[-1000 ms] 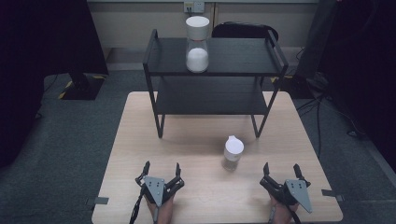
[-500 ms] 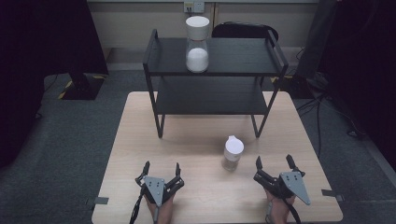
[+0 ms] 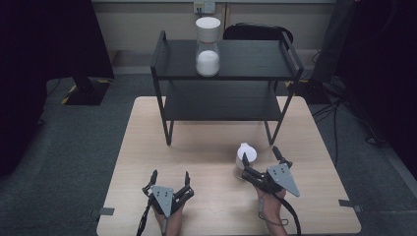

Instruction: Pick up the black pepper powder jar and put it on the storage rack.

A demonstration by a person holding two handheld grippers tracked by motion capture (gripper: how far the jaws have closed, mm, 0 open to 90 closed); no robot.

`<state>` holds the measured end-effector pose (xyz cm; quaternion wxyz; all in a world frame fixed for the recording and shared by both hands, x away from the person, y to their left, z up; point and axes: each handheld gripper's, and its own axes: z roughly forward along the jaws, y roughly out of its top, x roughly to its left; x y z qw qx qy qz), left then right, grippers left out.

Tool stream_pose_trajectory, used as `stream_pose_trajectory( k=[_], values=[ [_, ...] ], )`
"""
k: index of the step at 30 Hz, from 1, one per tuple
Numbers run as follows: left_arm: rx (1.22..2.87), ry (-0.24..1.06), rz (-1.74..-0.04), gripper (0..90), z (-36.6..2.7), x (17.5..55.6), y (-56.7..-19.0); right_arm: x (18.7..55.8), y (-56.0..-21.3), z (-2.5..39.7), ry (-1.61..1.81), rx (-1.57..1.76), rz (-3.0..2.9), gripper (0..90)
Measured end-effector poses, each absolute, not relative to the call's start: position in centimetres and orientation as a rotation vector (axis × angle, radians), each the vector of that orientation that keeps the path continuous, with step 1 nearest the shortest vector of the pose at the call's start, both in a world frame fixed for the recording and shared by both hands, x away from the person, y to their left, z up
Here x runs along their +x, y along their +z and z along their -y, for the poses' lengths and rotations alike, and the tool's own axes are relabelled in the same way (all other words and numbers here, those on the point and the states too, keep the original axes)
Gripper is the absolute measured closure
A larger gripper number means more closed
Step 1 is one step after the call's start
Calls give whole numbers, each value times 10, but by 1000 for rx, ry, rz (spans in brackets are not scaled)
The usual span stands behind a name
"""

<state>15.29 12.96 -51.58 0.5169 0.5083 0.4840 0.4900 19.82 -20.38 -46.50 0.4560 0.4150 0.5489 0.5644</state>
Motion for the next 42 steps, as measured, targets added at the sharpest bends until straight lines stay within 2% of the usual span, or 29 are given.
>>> stream_pose_trajectory(
  k=[14,17,27,31,42],
  values=[
    [1221,1176,-1162,2,-130,153,-516,210,-482,187,1377,1081,-1432,123],
    [1221,1176,-1162,2,-130,153,-516,211,-482,190,1385,1089,-1448,173],
    [1221,1176,-1162,2,-130,153,-516,212,-485,188,1379,1113,-1457,241],
    [1221,1176,-1162,2,-130,153,-516,212,-483,190,1377,1118,-1470,295],
    [1221,1177,-1162,3,-130,153,-516,212,-480,188,1367,1126,-1472,298]
  ],
)
